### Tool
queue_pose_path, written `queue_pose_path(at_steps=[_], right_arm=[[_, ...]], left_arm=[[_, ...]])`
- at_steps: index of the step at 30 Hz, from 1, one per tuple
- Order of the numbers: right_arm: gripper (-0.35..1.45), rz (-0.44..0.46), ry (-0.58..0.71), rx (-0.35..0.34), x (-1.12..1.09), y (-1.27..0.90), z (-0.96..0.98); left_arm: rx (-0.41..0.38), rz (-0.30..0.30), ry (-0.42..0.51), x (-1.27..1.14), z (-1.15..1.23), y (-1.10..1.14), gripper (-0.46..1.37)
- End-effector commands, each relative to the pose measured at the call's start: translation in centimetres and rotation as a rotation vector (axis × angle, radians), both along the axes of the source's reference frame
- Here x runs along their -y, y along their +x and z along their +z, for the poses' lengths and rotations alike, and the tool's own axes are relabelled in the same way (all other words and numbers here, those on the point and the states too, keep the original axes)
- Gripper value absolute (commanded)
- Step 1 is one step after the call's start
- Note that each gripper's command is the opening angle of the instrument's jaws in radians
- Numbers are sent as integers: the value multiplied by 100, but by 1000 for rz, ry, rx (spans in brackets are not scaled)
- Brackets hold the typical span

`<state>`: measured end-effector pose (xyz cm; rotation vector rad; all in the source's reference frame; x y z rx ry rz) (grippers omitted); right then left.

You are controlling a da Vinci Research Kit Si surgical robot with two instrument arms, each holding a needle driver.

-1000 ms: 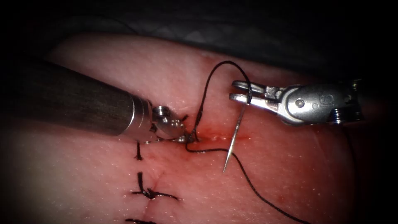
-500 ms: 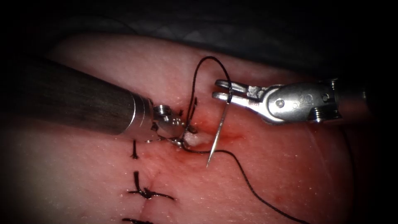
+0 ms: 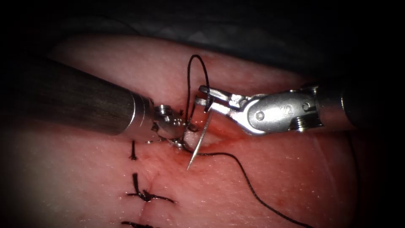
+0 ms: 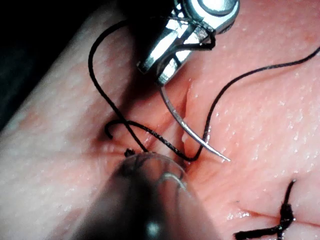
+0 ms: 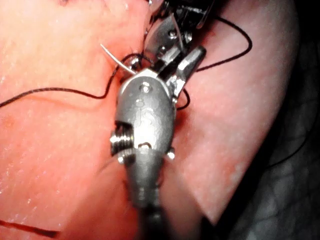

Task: Wound Closure
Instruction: Insert needle into flesh below wound

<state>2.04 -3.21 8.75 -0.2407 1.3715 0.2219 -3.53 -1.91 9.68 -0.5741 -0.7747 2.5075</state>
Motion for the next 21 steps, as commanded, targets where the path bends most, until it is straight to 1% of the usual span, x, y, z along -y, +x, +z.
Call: queue_pose_path(at_steps=[1,5,9,12,18,21], right_arm=[[-35,0,-33,9,-2,1,1],[-35,-9,-91,29,-4,1,7],[-35,-15,-139,48,-8,1,10],[-35,-24,-182,66,-10,2,12],[-35,-49,-252,98,-8,3,14],[-35,-62,-284,114,-6,3,14]], left_arm=[[0,-2,1,1,-1,0,86],[-2,-2,0,3,-4,-1,80],[-1,-3,2,5,-9,-2,83],[0,-3,5,5,-13,-2,81],[1,-2,5,5,-17,0,80],[-5,-3,-3,5,-19,1,70]])
